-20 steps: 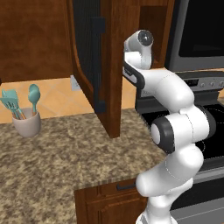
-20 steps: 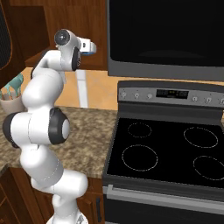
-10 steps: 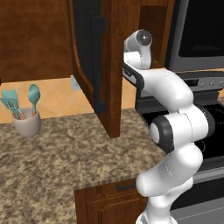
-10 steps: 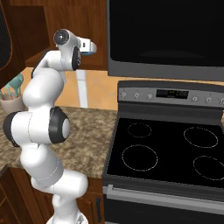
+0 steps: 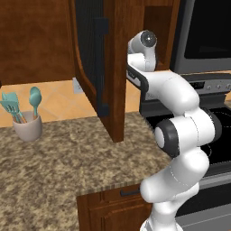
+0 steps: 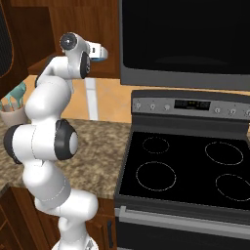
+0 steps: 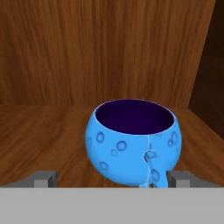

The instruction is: Gather all objects into one cabinet and sort the glasses and bowls to opposite sides.

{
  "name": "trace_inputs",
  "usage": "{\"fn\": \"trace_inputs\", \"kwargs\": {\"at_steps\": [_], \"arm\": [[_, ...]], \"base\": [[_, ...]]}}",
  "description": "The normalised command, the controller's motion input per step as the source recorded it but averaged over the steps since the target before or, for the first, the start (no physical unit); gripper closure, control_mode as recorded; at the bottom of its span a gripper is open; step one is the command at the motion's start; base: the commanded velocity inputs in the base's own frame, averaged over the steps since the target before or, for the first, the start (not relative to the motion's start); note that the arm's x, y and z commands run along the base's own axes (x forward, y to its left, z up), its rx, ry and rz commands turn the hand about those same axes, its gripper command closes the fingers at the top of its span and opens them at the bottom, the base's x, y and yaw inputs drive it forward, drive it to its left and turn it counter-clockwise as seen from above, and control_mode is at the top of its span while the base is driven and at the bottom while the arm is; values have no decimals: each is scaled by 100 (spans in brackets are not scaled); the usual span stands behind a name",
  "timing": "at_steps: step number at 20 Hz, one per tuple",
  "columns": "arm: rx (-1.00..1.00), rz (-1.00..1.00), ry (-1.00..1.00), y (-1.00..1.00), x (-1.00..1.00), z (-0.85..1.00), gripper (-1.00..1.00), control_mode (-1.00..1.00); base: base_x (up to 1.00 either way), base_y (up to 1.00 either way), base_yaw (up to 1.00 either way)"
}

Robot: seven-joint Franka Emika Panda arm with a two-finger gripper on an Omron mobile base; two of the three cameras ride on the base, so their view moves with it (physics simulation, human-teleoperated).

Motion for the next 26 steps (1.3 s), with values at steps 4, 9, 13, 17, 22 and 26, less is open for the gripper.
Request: {"fn": "trace_inputs", "kwargs": {"at_steps": [4, 9, 13, 17, 22, 26], "arm": [[0, 0, 0, 0, 0, 0, 100, -100], [0, 0, 0, 0, 0, 0, 100, -100], [0, 0, 0, 0, 0, 0, 100, -100], [0, 0, 0, 0, 0, 0, 100, -100], [0, 0, 0, 0, 0, 0, 100, -100], [0, 0, 0, 0, -20, 0, 100, -100]], "base": [[0, 0, 0], [0, 0, 0], [0, 0, 0], [0, 0, 0], [0, 0, 0], [0, 0, 0]]}}
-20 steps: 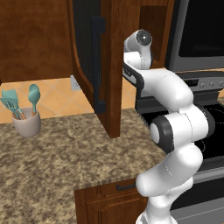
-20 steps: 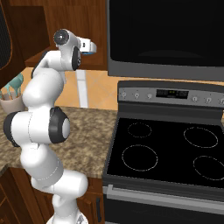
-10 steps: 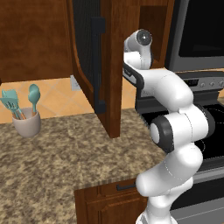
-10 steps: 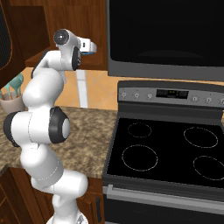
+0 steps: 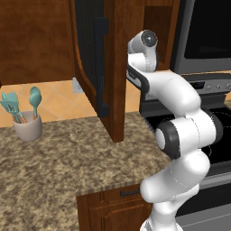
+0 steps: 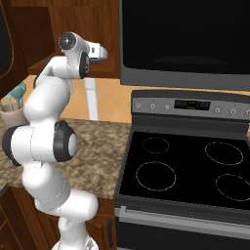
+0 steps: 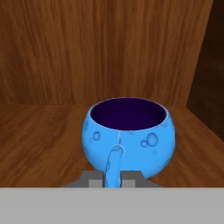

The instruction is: Gather all objects into one cabinet and sort the glasses and bowls to opposite sides.

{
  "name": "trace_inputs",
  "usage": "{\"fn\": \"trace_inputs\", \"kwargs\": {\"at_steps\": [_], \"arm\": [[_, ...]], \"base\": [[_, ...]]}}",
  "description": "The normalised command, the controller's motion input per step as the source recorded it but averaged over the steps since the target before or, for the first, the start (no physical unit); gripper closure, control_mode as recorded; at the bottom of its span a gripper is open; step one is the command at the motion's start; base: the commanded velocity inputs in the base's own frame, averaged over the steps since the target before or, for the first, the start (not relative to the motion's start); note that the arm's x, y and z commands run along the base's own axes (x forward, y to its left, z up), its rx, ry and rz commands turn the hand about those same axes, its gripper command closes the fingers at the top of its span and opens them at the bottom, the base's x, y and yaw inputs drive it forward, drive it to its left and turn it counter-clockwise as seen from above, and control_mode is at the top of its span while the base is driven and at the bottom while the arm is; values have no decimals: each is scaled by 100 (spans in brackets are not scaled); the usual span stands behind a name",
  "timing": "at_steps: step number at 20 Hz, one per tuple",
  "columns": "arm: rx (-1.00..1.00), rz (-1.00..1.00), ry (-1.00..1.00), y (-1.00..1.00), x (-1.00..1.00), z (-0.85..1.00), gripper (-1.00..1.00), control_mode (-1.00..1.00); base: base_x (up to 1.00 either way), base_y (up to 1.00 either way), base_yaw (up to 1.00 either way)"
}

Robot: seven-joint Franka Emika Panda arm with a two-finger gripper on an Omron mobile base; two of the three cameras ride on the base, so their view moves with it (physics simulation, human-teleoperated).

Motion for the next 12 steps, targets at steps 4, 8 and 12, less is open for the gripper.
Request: {"fn": "trace_inputs", "kwargs": {"at_steps": [4, 8, 12], "arm": [[0, 0, -1, 0, -37, 5, 100, -100], [0, 0, -3, 0, -30, 11, 100, -100], [0, 0, -1, 0, -25, 16, 100, -100]], "base": [[0, 0, 0], [0, 0, 0], [0, 0, 0]]}}
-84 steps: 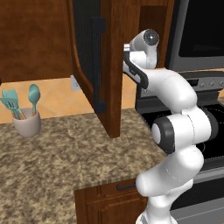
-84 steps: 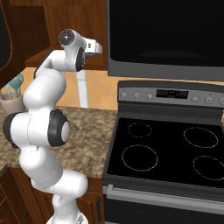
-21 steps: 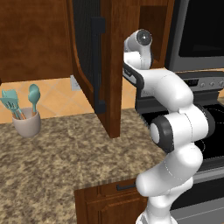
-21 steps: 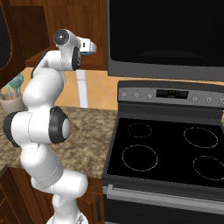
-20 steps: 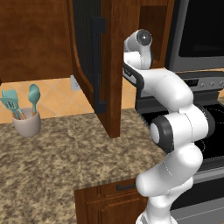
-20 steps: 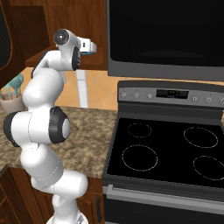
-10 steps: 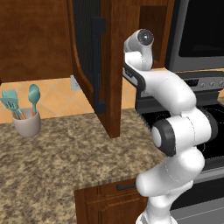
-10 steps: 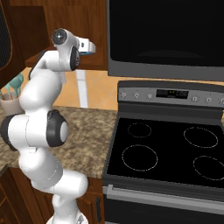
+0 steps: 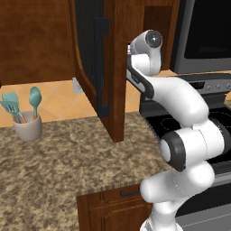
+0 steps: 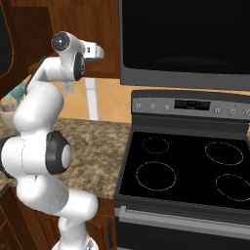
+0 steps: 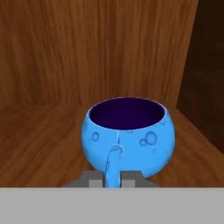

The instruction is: Gather all objects into one cabinet and sort the glasses and bowls to opposite sides.

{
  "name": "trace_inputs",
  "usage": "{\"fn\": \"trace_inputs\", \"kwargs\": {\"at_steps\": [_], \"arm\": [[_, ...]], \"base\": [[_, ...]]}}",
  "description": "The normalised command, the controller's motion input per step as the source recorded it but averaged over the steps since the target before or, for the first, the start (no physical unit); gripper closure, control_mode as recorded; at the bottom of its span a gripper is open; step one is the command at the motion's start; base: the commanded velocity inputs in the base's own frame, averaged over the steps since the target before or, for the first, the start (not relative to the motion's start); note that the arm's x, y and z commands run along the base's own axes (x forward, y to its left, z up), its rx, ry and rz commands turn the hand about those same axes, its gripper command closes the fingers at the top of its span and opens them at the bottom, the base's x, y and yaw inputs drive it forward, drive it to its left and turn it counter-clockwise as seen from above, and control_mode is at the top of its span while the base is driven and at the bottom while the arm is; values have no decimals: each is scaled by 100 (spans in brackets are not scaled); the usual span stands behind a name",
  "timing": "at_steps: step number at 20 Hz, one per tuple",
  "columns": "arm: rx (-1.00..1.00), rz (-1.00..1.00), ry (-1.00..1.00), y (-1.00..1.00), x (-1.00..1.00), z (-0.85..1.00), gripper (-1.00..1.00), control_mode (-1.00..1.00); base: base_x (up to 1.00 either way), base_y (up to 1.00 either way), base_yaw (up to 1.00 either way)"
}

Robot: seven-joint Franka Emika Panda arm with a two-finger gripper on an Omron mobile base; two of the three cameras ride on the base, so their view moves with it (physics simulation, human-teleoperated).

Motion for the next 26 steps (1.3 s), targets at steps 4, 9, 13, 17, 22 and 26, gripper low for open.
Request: {"fn": "trace_inputs", "kwargs": {"at_steps": [4, 9, 13, 17, 22, 26], "arm": [[0, 0, 0, 0, -31, 14, 100, -100], [0, 0, 0, 0, -61, 5, 100, -100], [0, 0, 0, -4, -74, 9, 100, -100], [2, 0, 0, -12, -72, 12, 100, -100], [3, 0, 0, -8, -69, 9, 100, -100], [4, 0, 0, -10, -81, 0, 100, -100]], "base": [[0, 0, 0], [0, 0, 0], [0, 0, 0], [0, 0, 0], [0, 0, 0], [0, 0, 0]]}}
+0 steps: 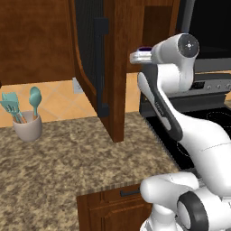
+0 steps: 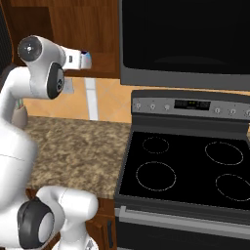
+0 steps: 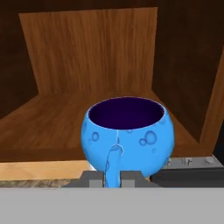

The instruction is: Gather all objects into one cabinet and sort the glasses and bowls to opposite sides.

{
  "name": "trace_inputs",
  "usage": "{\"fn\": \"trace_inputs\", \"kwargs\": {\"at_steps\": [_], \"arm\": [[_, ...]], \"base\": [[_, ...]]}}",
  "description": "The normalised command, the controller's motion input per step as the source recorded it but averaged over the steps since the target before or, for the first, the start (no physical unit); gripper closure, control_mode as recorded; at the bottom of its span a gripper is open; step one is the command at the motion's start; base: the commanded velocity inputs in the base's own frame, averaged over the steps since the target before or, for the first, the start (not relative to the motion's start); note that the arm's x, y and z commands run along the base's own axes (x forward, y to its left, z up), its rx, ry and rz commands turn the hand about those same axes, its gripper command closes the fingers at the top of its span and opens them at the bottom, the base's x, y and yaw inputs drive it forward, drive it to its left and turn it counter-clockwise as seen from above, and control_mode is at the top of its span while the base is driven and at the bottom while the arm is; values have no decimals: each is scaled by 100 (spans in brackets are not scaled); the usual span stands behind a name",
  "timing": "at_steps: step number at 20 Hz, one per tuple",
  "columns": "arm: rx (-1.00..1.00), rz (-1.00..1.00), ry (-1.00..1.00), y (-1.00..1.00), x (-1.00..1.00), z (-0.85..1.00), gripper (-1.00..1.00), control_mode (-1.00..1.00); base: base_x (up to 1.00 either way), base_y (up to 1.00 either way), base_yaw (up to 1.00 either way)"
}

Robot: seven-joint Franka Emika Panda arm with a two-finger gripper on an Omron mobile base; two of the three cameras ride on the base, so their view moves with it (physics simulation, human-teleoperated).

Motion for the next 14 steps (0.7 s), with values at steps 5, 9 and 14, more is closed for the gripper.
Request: {"fn": "trace_inputs", "kwargs": {"at_steps": [5, 9, 14], "arm": [[2, 0, 0, -5, -90, 0, 100, -100], [0, 0, 0, 0, -91, 0, 100, -100], [0, 0, 0, 0, -79, 0, 100, -100]], "base": [[0, 0, 0], [0, 0, 0], [0, 0, 0]]}}
